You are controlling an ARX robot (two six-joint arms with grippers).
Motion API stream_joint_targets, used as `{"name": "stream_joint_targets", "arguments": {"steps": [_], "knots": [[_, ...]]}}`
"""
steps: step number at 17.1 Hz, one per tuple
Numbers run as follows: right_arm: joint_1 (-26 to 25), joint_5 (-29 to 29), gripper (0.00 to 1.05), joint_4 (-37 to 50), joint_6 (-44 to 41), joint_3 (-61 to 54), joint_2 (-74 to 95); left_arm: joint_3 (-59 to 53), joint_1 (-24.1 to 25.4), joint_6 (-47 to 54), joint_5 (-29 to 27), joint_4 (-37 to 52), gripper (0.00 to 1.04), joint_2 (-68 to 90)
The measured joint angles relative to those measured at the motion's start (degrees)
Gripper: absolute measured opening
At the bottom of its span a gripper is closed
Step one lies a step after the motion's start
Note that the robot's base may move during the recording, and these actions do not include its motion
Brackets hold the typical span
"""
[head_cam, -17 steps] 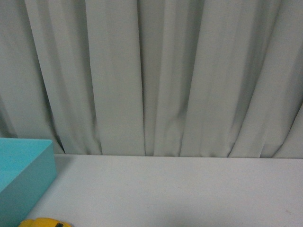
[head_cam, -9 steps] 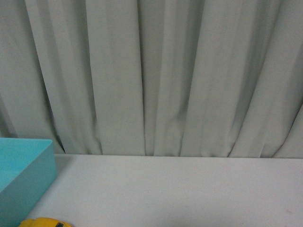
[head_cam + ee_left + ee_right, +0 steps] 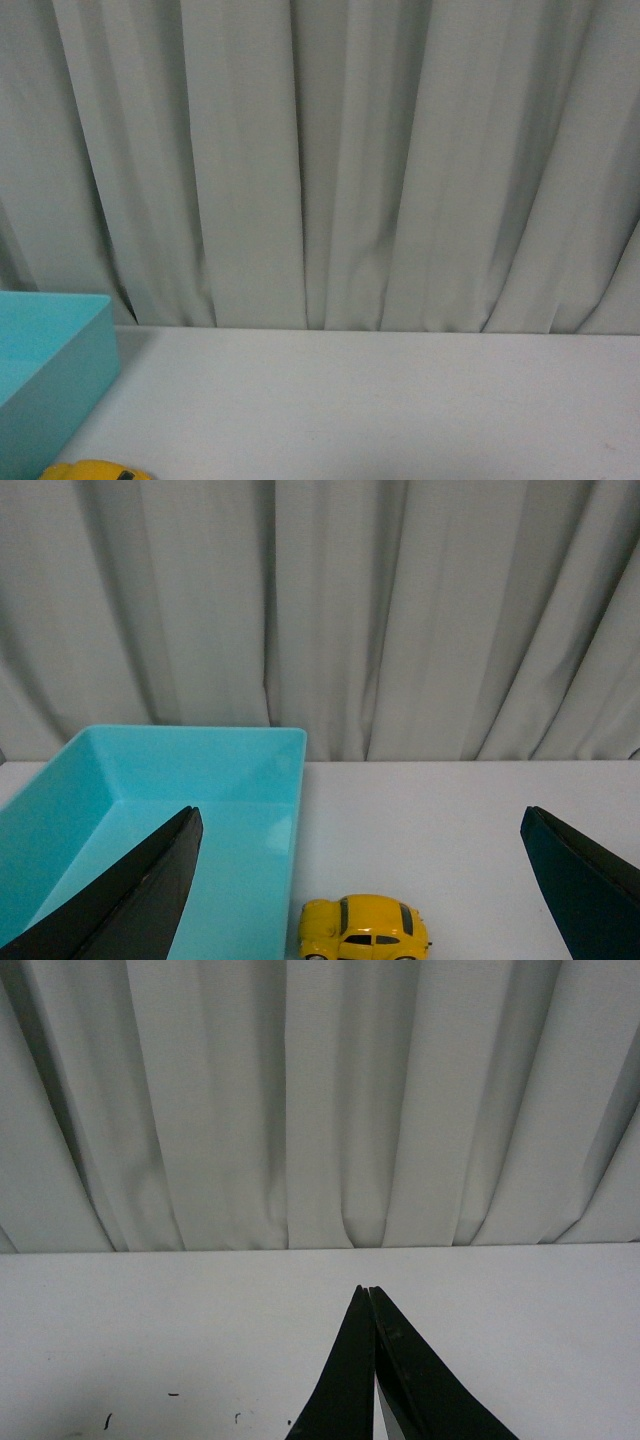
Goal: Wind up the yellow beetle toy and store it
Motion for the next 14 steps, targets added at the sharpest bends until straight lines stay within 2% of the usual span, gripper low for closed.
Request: {"name": "stream_joint_targets", "arguments": {"steps": [1,2,6,7,14], "knots": [[0.0,0.0,0.02,-0.8,0.0,0.0,-0.8,0.0,0.0,0.0,0.0,0.0,0.98,0.0],[0.0,-0.2,0.02,-9.2,0.0,0.0,-6.1,0.0,0.0,0.0,0.0,0.0,0.98,0.0],[0.0,0.0,0.02,-10.6,0.0,0.0,-10.2,0.0,0.0,0.0,0.0,0.0,0.98,0.0],[0.0,0.0,0.10,-10.6,0.0,0.0,-10.2,0.0,0.0,0.0,0.0,0.0,0.98,0.0],[0.0,0.0,0.95,-10.6,0.0,0.0,-10.2,0.0,0.0,0.0,0.0,0.0,0.98,0.0]]}}
